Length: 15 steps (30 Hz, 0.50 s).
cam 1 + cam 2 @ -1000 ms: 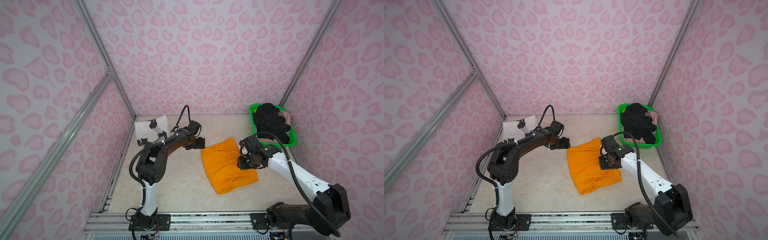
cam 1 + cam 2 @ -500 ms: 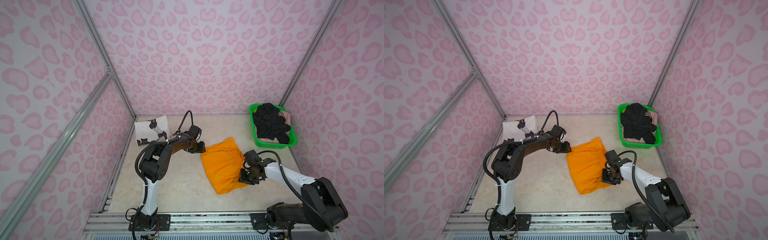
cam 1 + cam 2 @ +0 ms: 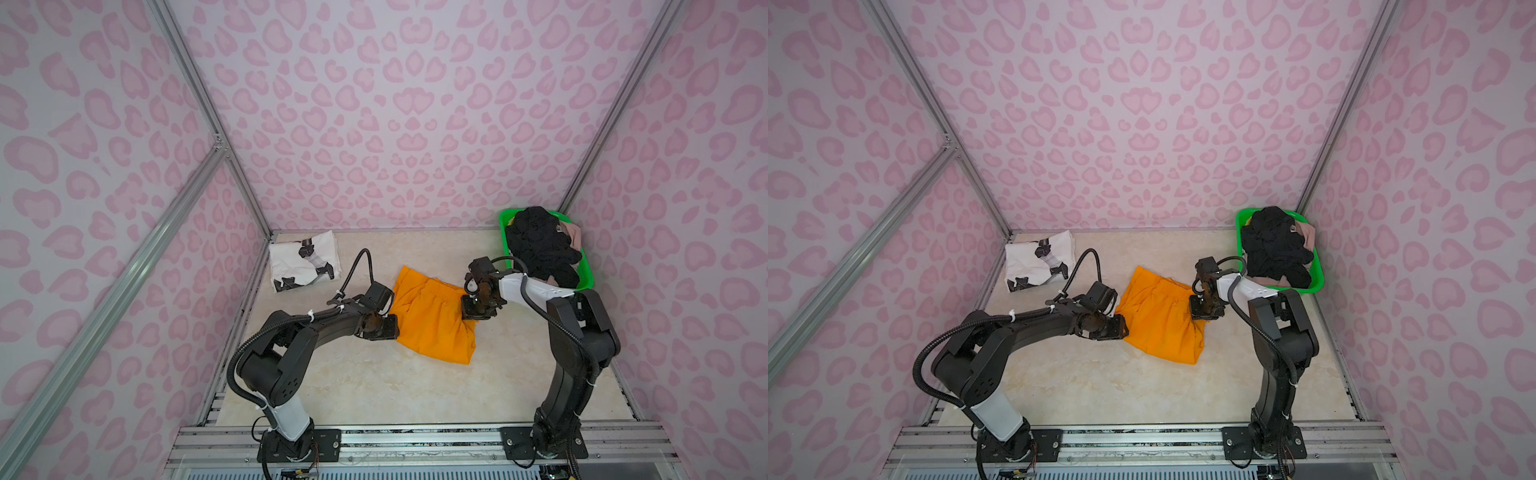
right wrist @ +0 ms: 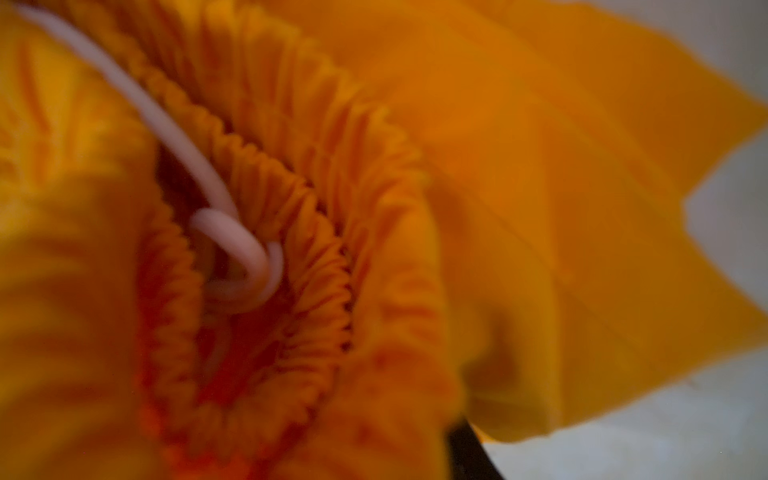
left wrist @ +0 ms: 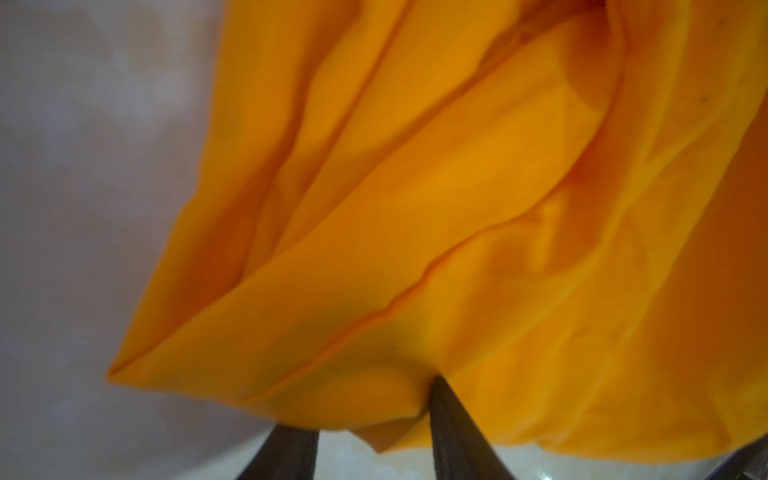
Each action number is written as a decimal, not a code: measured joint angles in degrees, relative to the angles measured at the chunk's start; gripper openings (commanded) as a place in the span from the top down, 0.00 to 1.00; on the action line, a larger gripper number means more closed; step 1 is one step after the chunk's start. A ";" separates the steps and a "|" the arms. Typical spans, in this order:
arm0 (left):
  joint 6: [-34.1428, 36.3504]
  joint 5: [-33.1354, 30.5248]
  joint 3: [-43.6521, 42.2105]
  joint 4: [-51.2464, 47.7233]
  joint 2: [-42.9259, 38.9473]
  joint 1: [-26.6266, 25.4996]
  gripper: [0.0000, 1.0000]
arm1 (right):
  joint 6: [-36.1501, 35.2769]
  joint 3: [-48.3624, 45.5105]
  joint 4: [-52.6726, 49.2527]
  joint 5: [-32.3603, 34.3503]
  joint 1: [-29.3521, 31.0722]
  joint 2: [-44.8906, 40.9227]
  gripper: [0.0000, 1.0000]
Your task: Fold and stack the mixed laundry pile
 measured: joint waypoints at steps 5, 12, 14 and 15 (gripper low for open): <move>-2.71 -0.31 -2.47 -3.85 -6.43 -1.92 0.46 | -5.31 9.33 -3.82 3.85 1.29 1.66 0.55; -3.78 -4.35 3.37 -10.91 -11.67 -0.46 0.18 | -7.30 6.49 -6.60 3.96 1.53 -6.14 0.47; -2.89 -5.84 5.05 -11.82 -11.15 0.74 0.14 | -7.30 3.82 -6.91 1.22 1.70 -8.50 0.43; -2.23 -6.27 5.86 -12.22 -10.38 1.36 0.13 | -7.19 2.49 -6.80 -0.26 1.95 -9.46 0.41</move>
